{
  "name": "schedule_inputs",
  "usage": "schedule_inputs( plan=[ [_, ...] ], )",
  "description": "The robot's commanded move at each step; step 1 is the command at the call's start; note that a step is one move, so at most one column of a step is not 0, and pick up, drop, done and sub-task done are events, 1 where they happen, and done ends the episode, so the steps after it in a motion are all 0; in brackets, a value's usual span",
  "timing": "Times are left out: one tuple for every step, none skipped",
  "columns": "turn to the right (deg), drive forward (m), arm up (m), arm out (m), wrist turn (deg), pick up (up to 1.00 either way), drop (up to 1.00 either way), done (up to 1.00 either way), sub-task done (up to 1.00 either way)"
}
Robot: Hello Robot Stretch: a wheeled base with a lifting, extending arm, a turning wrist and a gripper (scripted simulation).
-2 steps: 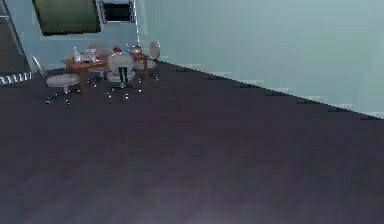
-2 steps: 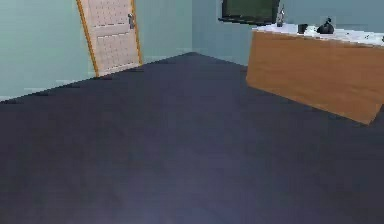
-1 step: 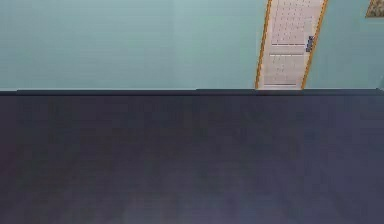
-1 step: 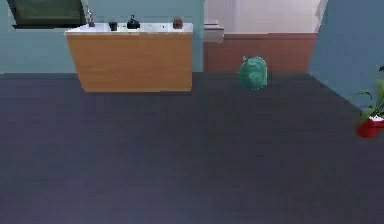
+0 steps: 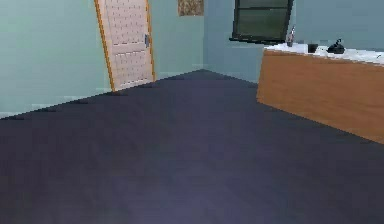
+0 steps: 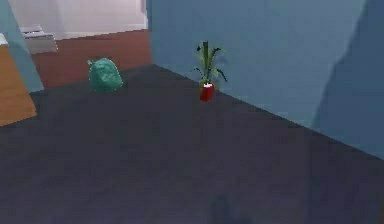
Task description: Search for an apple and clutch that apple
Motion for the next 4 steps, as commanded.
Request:
schedule_inputs(
  plan=[
    [0.0, 0.15, 0.0, 0.0, 0.0, 0.0, 0.0, 0.0, 0.0],
    [-45.0, 0.0, 0.0, 0.0, 0.0, 0.0, 0.0, 0.0, 0.0],
    [-33.0, 0.0, 0.0, 0.0, 0.0, 0.0, 0.0, 0.0, 0.0],
    [0.0, 0.2, 0.0, 0.0, 0.0, 0.0, 0.0, 0.0, 0.0]
  ],
)
